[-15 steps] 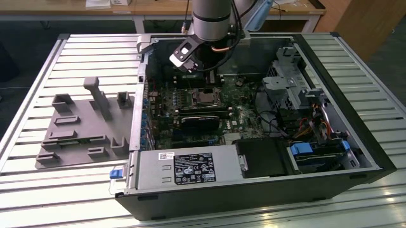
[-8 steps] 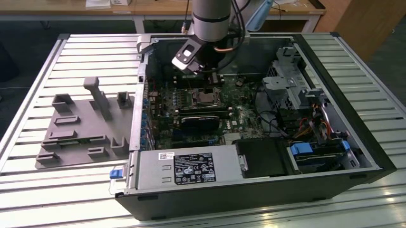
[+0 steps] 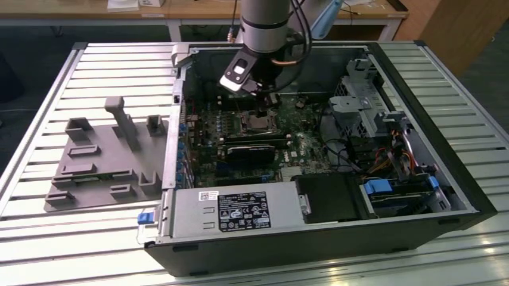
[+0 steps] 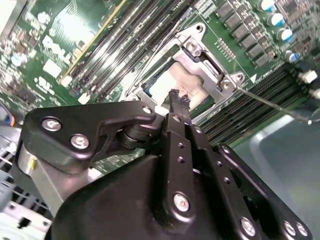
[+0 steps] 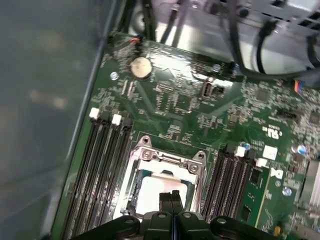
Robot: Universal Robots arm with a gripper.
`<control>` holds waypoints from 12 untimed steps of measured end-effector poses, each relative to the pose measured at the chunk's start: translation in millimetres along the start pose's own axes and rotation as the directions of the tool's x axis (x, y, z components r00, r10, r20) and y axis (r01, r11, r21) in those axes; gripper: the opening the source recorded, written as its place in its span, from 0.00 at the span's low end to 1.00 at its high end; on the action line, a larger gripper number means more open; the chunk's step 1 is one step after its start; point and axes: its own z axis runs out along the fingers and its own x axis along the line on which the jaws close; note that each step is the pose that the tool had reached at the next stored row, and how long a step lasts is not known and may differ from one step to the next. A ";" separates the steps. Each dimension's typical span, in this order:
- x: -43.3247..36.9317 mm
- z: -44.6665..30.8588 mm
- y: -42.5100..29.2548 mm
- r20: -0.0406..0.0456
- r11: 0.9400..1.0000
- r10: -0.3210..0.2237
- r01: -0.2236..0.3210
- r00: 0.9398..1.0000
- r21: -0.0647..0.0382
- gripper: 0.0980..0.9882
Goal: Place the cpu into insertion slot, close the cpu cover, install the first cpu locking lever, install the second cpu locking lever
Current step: 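Close the cpu cover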
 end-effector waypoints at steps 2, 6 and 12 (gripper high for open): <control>0.0 0.2 0.0 -0.001 0.999 -0.036 0.036 0.999 -0.001 0.00; 0.0 0.7 0.0 -0.004 0.994 -0.110 0.110 0.994 -0.003 0.00; 0.0 1.2 0.0 -0.008 0.976 -0.216 0.216 0.976 -0.006 0.00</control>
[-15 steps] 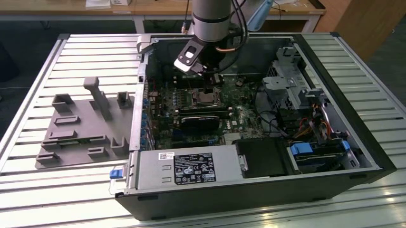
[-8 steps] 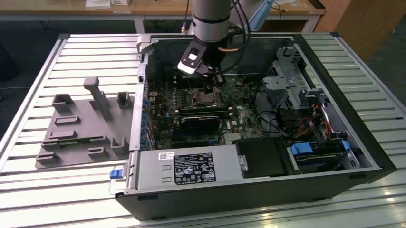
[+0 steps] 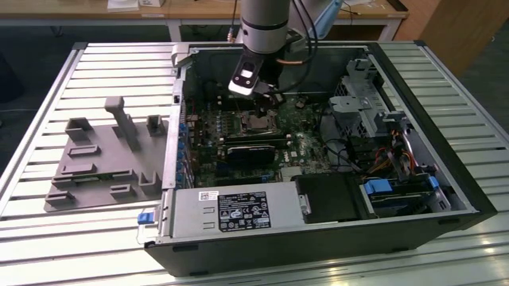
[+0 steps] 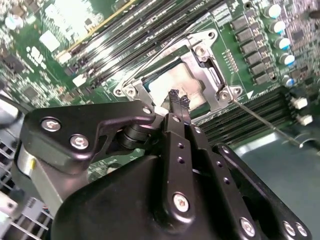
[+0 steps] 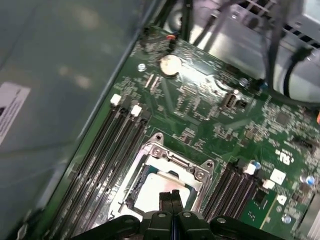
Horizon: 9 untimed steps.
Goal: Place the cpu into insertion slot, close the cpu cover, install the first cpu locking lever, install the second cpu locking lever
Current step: 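Close the cpu cover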
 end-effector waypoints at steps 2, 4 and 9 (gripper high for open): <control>0.0 0.1 0.0 -0.001 0.999 -0.036 0.036 0.999 -0.001 0.00; 0.0 0.3 0.0 -0.003 0.997 -0.074 0.074 0.997 -0.002 0.00; 0.0 0.8 -0.1 -0.006 0.987 -0.163 0.163 0.987 -0.004 0.00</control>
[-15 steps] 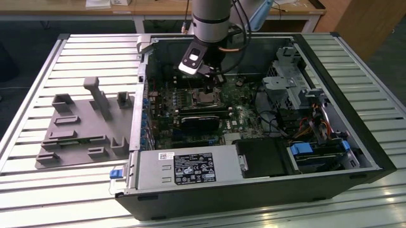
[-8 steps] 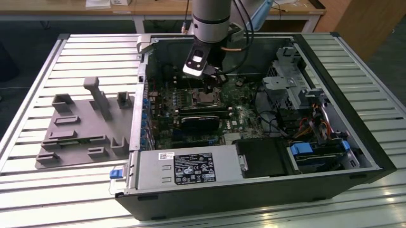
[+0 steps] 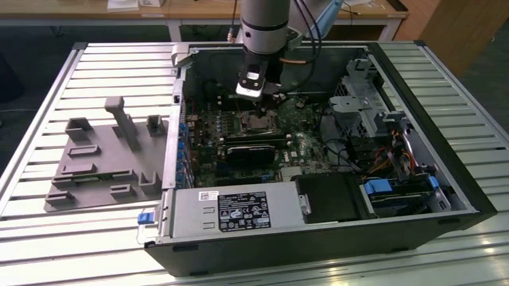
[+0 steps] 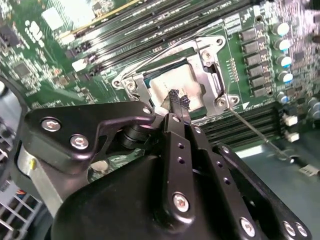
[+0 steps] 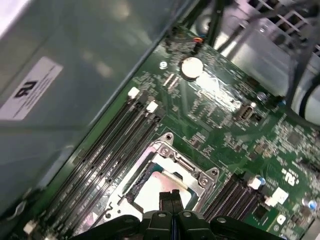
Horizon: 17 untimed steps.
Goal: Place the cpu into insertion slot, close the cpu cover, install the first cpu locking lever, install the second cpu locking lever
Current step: 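Close the cpu cover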
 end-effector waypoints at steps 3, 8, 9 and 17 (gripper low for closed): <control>0.0 0.3 0.0 -0.002 0.998 -0.055 0.055 0.998 -0.001 0.00; 0.0 0.7 0.0 -0.005 0.989 -0.146 0.146 0.989 -0.004 0.00; 0.0 0.8 0.0 -0.006 0.986 -0.164 0.164 0.986 -0.004 0.00; 0.0 1.5 0.0 -0.011 0.953 -0.304 0.304 0.953 -0.009 0.00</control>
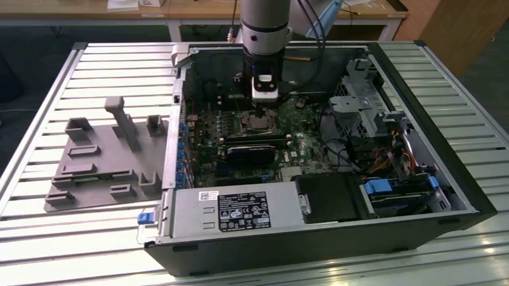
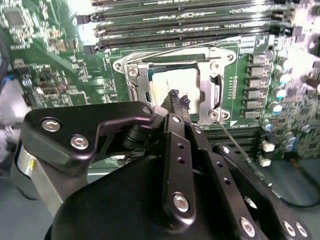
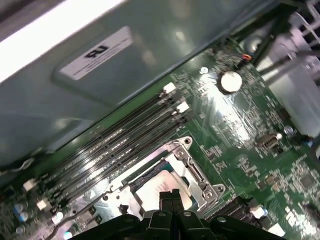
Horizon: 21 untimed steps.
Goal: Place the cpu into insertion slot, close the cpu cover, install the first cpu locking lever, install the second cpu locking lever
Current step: 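Close the cpu cover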
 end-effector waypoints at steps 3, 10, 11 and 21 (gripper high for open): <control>0.0 0.4 0.0 -0.002 0.998 -0.055 0.055 0.998 -0.001 0.00; 0.0 1.4 0.0 -0.005 0.984 -0.179 0.179 0.984 -0.006 0.00; 0.0 1.5 0.0 -0.005 0.981 -0.196 0.196 0.981 -0.007 0.00; 0.0 2.6 -0.1 -0.010 0.930 -0.366 0.366 0.930 -0.013 0.00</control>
